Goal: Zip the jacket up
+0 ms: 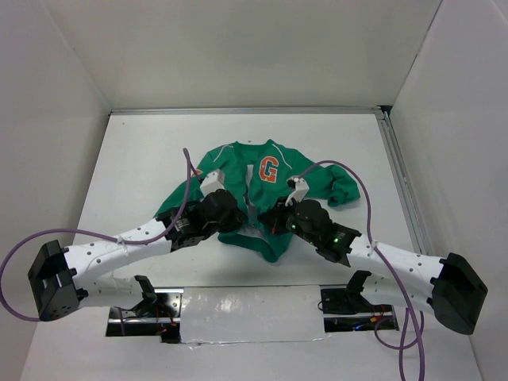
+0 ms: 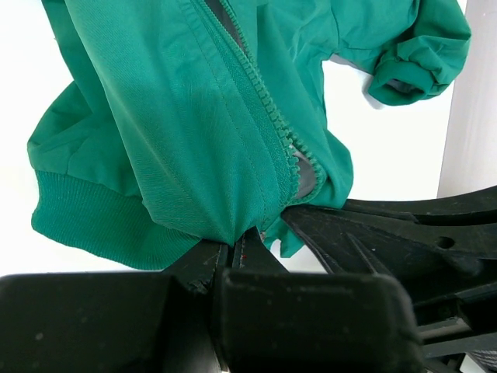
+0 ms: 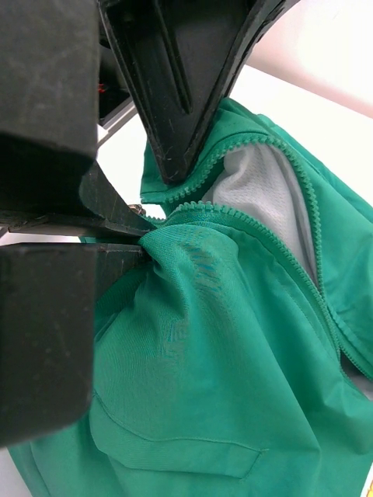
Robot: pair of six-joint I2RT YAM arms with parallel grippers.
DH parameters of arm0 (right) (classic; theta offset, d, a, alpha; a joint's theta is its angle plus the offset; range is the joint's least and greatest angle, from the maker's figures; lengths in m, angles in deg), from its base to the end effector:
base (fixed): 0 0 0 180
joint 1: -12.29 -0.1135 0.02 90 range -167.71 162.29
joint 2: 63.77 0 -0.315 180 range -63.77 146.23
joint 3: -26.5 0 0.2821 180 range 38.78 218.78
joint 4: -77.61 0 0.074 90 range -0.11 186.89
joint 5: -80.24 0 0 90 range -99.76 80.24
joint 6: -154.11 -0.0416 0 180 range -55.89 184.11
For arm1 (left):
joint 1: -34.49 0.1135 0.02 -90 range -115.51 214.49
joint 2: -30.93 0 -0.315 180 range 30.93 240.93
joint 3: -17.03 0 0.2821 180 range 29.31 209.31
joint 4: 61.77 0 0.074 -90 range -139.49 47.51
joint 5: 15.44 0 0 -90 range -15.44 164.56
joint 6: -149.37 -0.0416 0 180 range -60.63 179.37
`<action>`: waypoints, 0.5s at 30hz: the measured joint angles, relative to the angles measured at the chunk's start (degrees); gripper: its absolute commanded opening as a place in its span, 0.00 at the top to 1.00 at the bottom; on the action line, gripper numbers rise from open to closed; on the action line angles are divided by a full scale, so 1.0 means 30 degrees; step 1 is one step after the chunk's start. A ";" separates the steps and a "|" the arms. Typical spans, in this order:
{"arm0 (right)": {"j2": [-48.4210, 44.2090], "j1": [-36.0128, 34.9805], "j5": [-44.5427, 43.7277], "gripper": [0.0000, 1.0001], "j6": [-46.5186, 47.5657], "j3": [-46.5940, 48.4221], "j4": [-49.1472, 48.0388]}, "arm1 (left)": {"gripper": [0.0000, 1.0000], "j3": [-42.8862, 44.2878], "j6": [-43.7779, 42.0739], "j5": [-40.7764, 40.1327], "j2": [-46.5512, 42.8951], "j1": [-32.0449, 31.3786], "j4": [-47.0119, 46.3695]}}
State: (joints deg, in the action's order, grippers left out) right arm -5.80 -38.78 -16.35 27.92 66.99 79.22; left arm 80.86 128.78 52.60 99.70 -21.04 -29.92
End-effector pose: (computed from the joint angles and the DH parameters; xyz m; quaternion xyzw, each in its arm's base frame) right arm 0.1489 0.1767 0.2581 -0.0722 0.8107 0.3657 0.4515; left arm 0.1697 -0.2197 0.3154 -0.1907 0.8610 -0.3111 0.3542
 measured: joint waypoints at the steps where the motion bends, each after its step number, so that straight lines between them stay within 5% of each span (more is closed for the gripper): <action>1: 0.0000 0.0051 0.0015 1.00 -0.0029 0.0000 0.0000 | 1.00 0.0007 0.0000 -0.0015 0.0044 0.0000 0.0000; 15: -0.0058 0.0386 0.0546 1.00 -0.0211 0.0000 -0.0051 | 1.00 0.0087 -0.0066 0.0226 0.0299 0.0066 -0.0175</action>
State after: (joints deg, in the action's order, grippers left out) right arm -5.97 -37.62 -14.71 27.29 66.99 79.06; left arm 81.12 128.58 53.28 100.60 -20.84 -30.44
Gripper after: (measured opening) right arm 0.036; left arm 0.043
